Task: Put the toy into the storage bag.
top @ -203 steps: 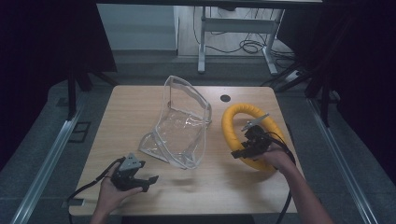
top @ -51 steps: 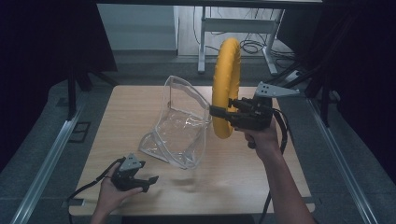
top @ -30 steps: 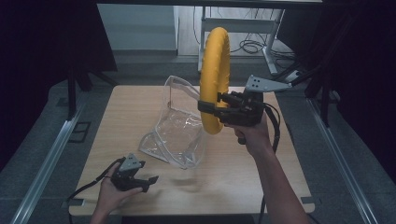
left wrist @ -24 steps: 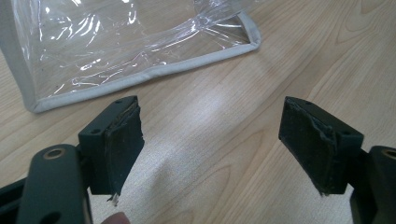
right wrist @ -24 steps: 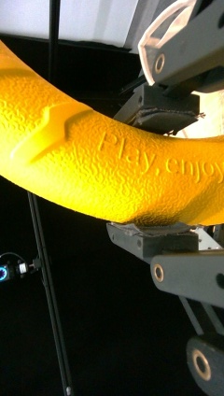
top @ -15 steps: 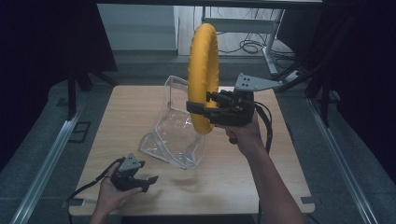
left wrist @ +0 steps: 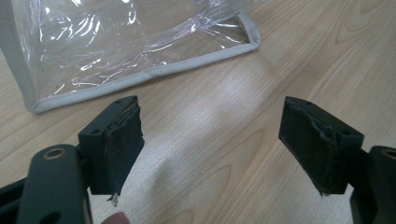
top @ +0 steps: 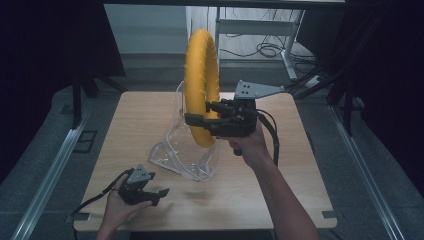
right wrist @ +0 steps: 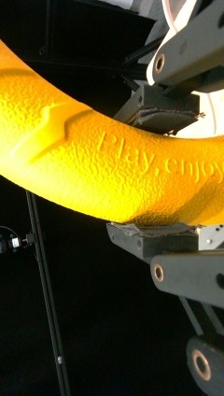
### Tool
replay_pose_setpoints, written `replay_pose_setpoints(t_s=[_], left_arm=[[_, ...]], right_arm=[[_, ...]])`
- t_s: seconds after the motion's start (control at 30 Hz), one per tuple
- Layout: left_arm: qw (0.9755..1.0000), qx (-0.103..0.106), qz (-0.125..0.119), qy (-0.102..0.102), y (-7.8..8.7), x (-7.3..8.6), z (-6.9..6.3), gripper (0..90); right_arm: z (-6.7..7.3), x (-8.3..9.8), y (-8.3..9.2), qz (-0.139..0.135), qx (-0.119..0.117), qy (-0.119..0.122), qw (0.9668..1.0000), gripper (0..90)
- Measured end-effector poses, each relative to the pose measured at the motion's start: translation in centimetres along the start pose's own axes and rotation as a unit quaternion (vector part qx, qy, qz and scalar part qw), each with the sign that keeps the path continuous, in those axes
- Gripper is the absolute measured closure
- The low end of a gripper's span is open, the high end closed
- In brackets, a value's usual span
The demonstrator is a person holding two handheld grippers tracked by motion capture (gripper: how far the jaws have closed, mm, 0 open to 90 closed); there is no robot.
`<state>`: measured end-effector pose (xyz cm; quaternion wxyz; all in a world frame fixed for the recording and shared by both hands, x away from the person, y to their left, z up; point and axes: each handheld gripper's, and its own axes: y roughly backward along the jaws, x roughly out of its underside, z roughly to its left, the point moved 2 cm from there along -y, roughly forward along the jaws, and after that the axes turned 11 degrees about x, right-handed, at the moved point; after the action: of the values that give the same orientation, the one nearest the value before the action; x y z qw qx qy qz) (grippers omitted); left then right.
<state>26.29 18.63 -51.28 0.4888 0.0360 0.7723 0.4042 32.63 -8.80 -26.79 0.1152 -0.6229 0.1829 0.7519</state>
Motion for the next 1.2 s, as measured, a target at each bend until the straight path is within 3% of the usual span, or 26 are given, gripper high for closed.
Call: replay_pose_setpoints(t_s=[0.9, 1.2], left_arm=[[1.0000, -0.002, -0.004, -0.002, 0.1, 0.0, 0.0, 21.4], [1.0000, -0.001, -0.003, -0.002, 0.1, 0.0, 0.0, 21.4]], right_arm=[[0.7, 1.9, -3.1, 0.032, -0.036, -0.011, 0.9988, 49.7], [0.2, 2.8, -3.8, 0.043, -0.044, -0.023, 0.9979, 49.6]])
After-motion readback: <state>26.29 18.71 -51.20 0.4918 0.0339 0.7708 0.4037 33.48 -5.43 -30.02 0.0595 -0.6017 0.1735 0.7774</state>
